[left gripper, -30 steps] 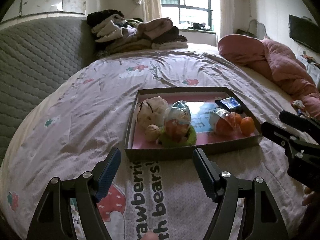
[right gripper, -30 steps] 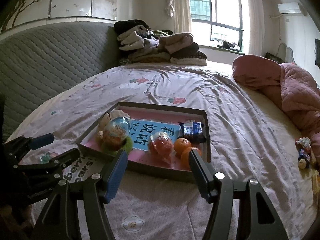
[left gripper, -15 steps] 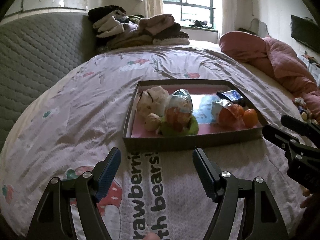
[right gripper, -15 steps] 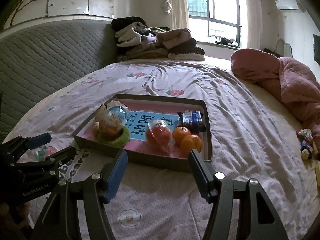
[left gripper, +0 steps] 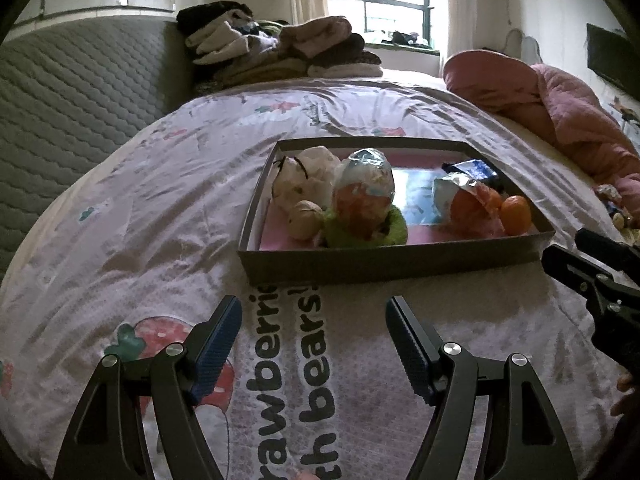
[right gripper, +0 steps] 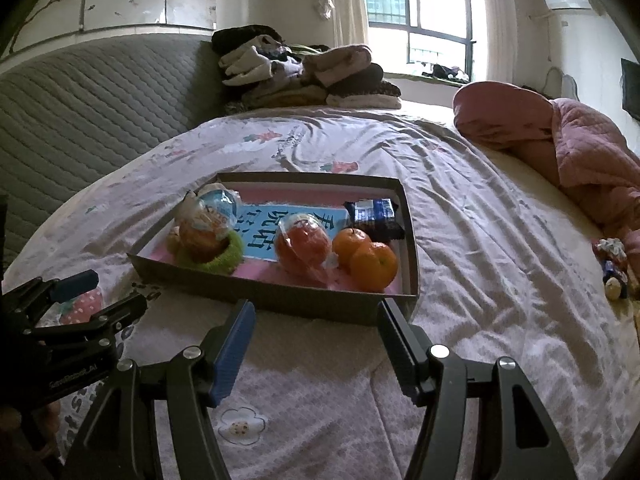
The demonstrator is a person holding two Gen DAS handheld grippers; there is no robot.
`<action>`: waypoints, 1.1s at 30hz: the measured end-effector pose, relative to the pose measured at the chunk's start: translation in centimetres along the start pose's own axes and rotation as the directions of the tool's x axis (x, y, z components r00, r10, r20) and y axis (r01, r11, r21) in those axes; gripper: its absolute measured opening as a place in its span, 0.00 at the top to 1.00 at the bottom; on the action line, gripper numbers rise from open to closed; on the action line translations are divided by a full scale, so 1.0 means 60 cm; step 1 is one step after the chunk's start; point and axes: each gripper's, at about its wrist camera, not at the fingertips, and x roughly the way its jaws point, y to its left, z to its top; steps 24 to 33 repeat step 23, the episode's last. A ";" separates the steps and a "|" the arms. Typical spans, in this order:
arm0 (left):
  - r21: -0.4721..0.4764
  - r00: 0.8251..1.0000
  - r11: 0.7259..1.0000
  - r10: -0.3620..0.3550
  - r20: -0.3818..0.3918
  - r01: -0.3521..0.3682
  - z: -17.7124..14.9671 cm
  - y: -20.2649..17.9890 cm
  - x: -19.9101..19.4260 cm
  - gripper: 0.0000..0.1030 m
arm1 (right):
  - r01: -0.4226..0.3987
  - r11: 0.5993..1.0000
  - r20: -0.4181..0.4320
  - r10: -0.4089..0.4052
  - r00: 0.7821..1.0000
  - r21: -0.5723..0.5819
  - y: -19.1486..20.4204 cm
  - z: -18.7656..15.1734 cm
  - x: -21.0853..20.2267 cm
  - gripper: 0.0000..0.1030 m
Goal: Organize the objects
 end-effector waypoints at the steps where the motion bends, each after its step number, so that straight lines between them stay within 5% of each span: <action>1: 0.002 1.000 1.000 0.000 0.000 0.000 -0.001 -0.001 0.001 0.27 | 0.000 1.000 -0.002 0.000 1.000 0.001 0.000 -0.001 0.001 0.39; 33: 0.002 1.000 1.000 -0.010 -0.029 0.010 -0.012 -0.002 0.016 0.27 | 0.000 1.000 -0.063 0.001 0.998 0.019 -0.005 -0.019 0.028 0.39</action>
